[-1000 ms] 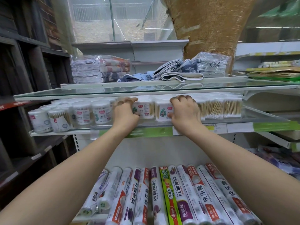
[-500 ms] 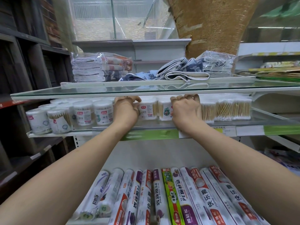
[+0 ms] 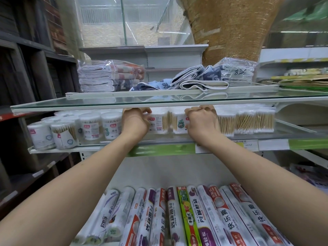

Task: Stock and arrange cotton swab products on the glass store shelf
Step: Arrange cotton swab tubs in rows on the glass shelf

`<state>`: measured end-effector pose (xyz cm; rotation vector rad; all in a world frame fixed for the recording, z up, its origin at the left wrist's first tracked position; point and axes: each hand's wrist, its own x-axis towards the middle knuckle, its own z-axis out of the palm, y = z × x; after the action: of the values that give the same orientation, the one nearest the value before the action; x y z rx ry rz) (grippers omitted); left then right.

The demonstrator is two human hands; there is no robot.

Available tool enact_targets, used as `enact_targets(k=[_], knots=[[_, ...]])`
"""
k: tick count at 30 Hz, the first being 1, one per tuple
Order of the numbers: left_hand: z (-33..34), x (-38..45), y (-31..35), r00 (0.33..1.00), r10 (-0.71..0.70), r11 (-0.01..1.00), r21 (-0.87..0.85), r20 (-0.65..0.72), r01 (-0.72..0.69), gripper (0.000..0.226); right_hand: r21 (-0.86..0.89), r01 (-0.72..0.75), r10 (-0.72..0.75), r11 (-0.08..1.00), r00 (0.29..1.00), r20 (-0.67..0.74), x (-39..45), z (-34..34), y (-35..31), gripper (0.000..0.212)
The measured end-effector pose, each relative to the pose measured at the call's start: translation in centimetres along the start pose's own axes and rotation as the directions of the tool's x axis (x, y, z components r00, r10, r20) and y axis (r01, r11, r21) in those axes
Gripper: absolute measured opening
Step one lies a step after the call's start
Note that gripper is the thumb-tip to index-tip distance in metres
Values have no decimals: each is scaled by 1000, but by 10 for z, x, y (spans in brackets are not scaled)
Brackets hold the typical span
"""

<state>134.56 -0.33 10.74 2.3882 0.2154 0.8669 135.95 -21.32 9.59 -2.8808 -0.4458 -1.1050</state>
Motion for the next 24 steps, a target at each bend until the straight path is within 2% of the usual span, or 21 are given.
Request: enact_targets(k=[3,8,12,14,17,24], knots=[[2,-5,4,999,23,1000,-16,30,-23,18,11,7,-7,1000,1000,3,1,1,-1,27],[9,-11,-6,994,101,995,-10,-50,-101,23,28,15,-16,1000,999,32,1,3,-1,26],[4,-23,-8,987,154,988,18,-51,-153,42,10,7,-7,1000,999,48,-4,-2,1,53],[2,-30,-5,977,202,977,89,-70,-195,47,-3,22,-22,1000,1000,-5,-9,-4,3,60],[0,-41,-1,968,237,960,174,-86,-219,52,19,55,-53,998,990,-128,-16,-3,9,57],[11,-67,12,962,263,956,159,-78,-248,51,113,91,-62,989,969,-238,-34,7,28,49]])
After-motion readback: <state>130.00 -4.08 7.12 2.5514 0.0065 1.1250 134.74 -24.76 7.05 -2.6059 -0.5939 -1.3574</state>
